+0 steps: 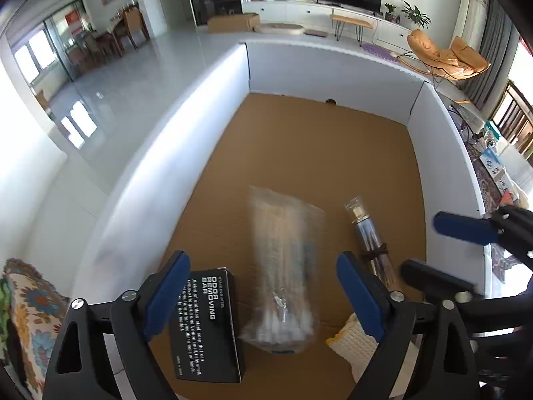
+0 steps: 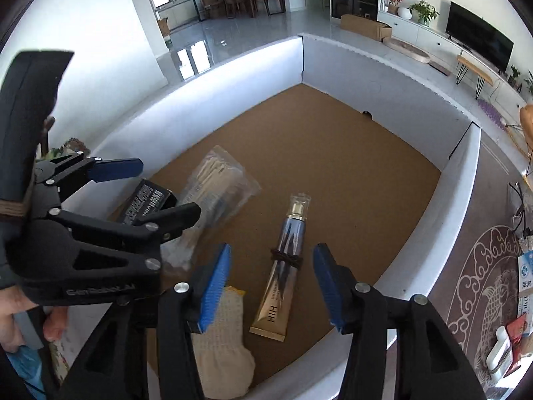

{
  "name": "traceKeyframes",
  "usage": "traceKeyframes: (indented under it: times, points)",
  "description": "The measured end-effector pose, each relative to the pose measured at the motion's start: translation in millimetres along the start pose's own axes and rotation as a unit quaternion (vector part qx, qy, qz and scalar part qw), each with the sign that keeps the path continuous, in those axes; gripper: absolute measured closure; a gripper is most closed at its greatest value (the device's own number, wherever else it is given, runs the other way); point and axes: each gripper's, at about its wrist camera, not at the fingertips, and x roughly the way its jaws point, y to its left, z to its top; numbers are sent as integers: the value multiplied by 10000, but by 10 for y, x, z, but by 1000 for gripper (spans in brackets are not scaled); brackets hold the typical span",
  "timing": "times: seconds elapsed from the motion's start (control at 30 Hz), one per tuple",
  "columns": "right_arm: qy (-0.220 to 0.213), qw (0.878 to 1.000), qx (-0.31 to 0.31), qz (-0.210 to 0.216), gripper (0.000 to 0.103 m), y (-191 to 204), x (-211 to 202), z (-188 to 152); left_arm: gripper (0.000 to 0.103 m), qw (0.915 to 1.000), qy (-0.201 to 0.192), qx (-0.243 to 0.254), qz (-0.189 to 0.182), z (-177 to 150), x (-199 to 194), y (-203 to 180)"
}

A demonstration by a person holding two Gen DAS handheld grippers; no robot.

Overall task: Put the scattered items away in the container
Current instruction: 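Open the left tool over the container while the right tool opens to drop the gold tube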

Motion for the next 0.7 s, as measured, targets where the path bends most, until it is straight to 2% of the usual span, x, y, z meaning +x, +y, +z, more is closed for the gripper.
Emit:
traceKeyframes:
  times: [0.1, 0.23, 0.33, 0.43, 0.53, 0.63, 0.7]
  points:
    - [-331, 9994, 52, 6, 50, -57, -243, -25, 13, 10000, -79, -45, 24, -52, -82, 3]
    - [-871, 9960, 106, -171, 49, -249, -625, -218, 13, 9991, -410, -73, 1, -135, -343, -99]
    - [-1215, 9913, 205, -469, 49, -531, -872, -565, 13, 9970, -748, -109, -188, -172, -659, -262]
    - [-1360, 9857, 444, -886, 49, -957, -1040, -1083, 13, 9922, -1139, -58, -513, -239, -1027, -536]
    - [-1300, 9788, 760, -1389, 49, -1433, -1176, -1706, 11, 9856, -1436, 163, -872, -349, -1348, -947]
    - [-1196, 9678, 1125, -1910, 49, -1930, -1343, -2359, 1, 9788, -1583, 618, -1143, -488, -1528, -1496]
    - [-1050, 9580, 1460, -2232, 49, -2268, -1461, -2736, 0, 9748, -1573, 903, -1299, -564, -1533, -1830]
